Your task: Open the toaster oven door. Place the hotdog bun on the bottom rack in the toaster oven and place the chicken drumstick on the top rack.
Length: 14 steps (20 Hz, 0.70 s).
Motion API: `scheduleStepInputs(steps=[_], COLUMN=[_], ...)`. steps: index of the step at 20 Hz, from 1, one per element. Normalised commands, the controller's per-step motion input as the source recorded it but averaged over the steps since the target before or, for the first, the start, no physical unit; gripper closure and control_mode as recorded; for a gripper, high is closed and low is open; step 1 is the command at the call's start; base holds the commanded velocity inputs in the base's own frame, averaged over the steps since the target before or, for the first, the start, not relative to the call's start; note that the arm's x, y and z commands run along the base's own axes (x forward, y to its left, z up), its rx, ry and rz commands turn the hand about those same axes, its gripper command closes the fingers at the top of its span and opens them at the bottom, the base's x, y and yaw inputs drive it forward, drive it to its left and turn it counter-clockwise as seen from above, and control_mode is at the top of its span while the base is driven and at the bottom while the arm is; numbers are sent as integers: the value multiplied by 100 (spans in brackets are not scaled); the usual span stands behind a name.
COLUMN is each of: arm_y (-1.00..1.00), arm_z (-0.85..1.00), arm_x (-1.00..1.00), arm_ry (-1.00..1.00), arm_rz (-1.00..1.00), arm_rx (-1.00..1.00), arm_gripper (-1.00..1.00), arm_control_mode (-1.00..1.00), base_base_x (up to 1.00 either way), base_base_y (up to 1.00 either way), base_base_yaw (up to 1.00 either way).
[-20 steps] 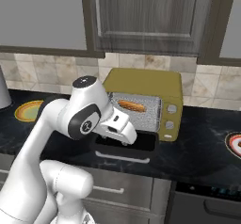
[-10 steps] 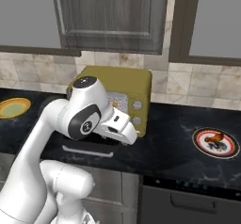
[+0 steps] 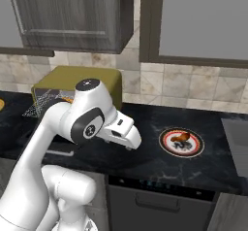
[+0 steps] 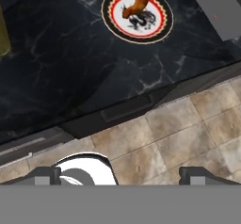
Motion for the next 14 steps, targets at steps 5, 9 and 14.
scheduleStepInputs(steps=[5,9,14], arm_y=[0,0,0], arm_z=[0,0,0], arm_x=[0,0,0], arm_ry=[0,0,0], arm_rz=[0,0,0], arm_rx=[0,0,0], arm_gripper=[-100,-100,-100], arm_control_mode=[100,100,100], base_base_x=[37,47,31], base_base_y=[-51,-29,-13], base_base_yaw=[-1,-5,-3])
